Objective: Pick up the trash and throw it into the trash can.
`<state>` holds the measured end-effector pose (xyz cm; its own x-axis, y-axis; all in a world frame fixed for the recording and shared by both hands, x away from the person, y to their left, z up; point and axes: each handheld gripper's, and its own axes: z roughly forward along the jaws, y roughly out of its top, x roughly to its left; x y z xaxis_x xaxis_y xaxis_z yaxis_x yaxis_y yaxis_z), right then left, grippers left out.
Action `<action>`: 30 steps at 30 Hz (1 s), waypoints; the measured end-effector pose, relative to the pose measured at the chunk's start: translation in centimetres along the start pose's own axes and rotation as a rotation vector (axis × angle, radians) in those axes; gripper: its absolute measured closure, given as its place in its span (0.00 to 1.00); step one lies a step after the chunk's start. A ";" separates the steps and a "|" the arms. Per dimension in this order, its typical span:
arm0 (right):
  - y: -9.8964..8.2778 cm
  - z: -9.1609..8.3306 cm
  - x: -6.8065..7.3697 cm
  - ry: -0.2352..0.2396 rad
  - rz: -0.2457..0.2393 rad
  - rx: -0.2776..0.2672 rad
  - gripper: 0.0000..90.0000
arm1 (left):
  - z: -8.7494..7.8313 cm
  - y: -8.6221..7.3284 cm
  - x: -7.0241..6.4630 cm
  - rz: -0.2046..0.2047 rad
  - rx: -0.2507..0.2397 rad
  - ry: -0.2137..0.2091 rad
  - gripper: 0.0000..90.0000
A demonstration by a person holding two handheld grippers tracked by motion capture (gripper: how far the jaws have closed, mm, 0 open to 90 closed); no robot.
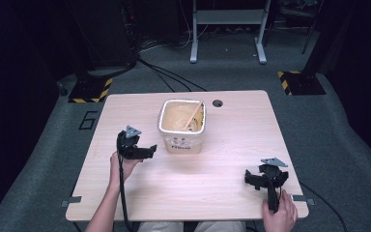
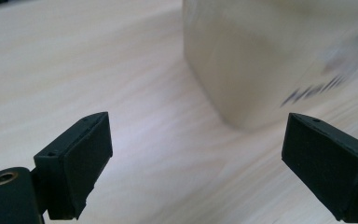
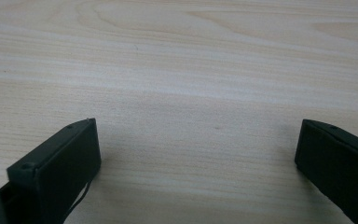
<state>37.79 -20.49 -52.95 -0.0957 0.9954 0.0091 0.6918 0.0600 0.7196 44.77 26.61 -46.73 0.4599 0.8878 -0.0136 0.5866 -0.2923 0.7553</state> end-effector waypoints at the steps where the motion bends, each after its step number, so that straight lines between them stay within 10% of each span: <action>1: 0.0 0.0 0.0 0.000 0.000 0.000 0.00 | 0.3 -0.7 0.1 -0.012 0.008 0.002 0.09; 17: 0.0 0.0 0.0 0.000 -0.001 0.000 0.00 | 1.5 -6.3 1.1 -0.035 0.069 0.076 0.08; 30: 0.0 0.0 0.0 0.000 -0.001 0.000 0.00 | 0.7 -7.8 1.6 -0.073 0.036 0.089 0.05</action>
<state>37.79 -20.50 -52.96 -0.0966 0.9953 0.0088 0.6916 0.0608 0.7197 41.42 30.10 -53.06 0.3549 0.9349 -0.0080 0.6410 -0.2371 0.7300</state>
